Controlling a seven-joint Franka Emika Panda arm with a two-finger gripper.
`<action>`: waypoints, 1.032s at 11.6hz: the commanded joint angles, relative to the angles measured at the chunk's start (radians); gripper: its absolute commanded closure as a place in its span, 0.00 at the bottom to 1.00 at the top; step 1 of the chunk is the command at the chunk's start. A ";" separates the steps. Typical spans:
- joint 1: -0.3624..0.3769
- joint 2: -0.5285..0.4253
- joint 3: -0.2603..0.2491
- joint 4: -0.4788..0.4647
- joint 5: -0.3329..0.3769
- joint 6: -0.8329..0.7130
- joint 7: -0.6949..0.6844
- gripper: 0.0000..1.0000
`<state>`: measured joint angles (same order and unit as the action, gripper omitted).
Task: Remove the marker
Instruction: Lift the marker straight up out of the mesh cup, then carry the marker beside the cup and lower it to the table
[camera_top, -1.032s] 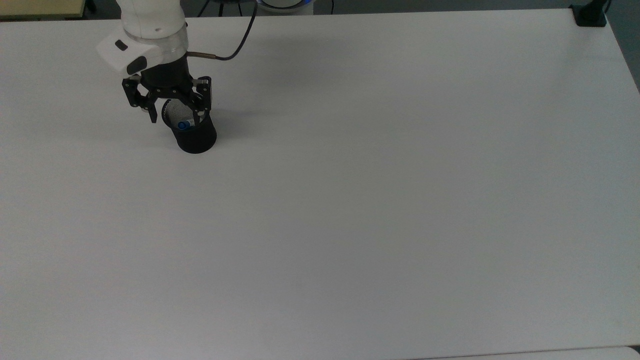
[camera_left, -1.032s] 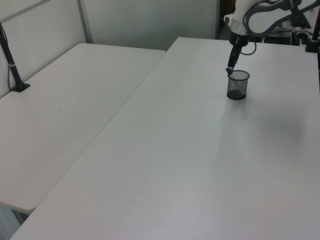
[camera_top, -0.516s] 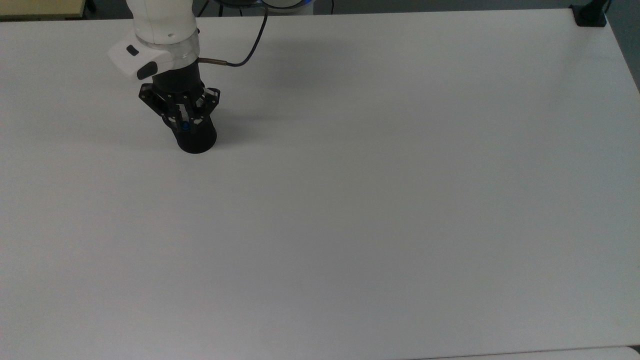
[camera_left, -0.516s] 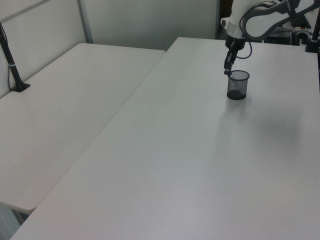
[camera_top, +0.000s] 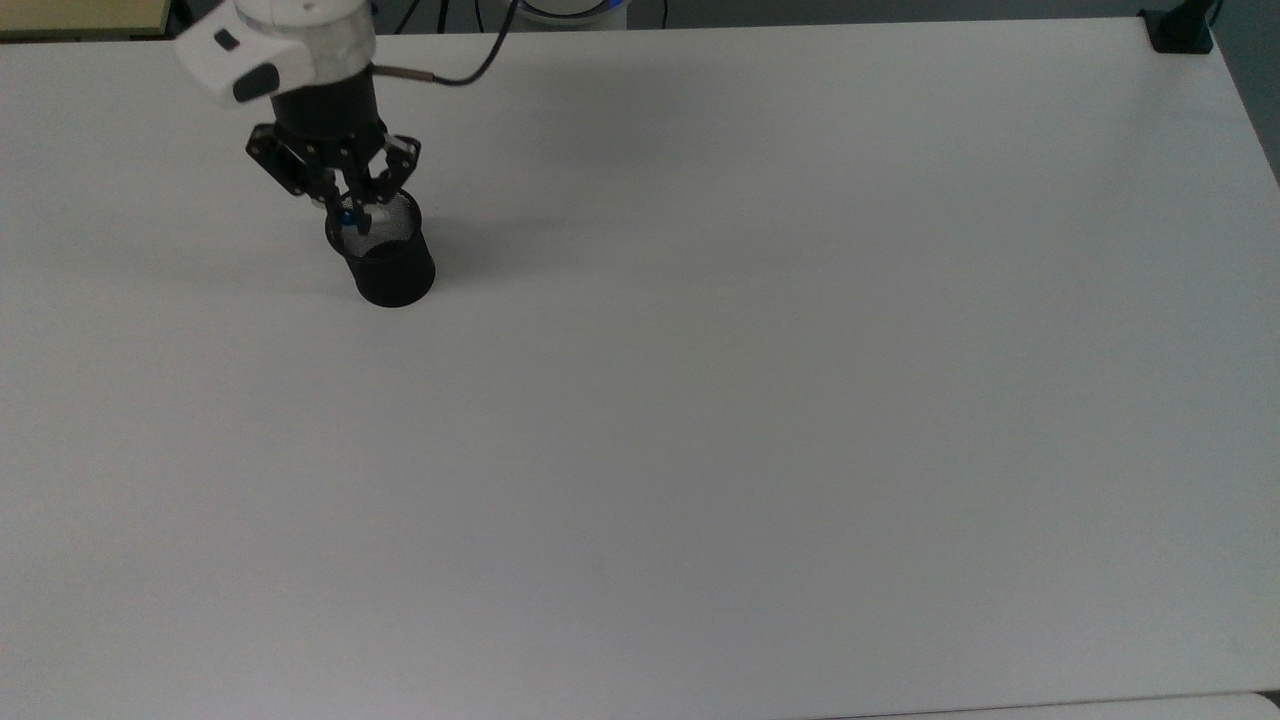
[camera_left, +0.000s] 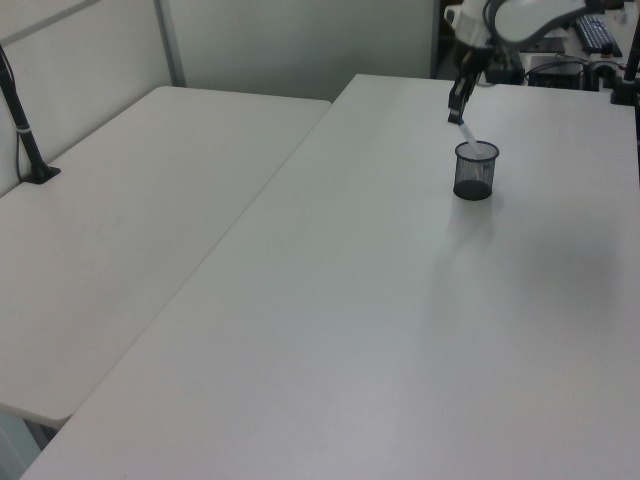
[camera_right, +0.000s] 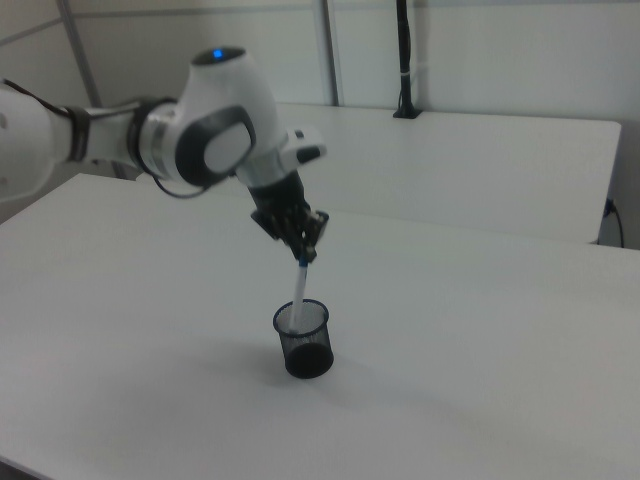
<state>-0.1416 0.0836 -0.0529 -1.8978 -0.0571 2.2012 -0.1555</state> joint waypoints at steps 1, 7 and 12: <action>0.004 -0.116 -0.002 0.112 0.038 -0.229 0.002 1.00; 0.069 -0.030 0.079 0.116 0.111 -0.380 0.022 1.00; 0.146 0.174 0.084 0.128 0.109 -0.264 0.155 1.00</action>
<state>-0.0277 0.1980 0.0349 -1.7865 0.0405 1.8662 -0.0683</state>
